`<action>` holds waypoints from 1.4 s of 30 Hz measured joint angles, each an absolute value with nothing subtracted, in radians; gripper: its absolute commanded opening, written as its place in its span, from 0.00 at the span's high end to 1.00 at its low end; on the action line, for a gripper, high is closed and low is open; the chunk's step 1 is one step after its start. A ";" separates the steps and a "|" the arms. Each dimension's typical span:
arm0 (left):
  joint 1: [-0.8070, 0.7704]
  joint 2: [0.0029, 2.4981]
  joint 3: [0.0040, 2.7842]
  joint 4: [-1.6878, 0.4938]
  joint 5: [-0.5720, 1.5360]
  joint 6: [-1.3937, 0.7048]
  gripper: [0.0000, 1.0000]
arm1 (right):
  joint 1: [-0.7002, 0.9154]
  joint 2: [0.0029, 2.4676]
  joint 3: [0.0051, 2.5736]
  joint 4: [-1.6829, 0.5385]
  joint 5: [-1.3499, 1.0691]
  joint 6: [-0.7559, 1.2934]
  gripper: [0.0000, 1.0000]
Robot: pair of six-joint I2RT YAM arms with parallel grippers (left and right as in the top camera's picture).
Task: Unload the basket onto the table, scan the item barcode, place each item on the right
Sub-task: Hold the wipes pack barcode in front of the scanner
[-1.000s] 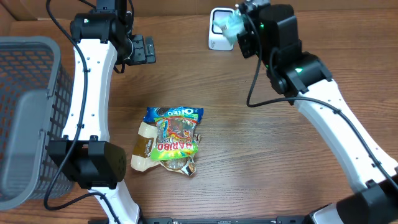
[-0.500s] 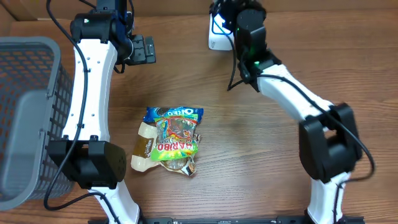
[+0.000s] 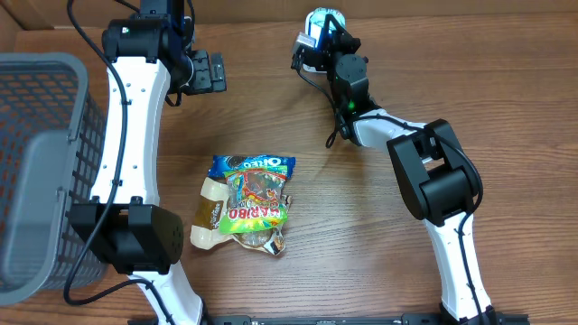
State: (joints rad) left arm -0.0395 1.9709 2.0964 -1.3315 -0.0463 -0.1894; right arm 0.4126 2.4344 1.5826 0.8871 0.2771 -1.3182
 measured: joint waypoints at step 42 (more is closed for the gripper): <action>-0.039 1.971 2.096 -1.332 -0.046 -0.189 0.00 | 0.367 2.444 1.583 0.876 0.198 -1.343 0.96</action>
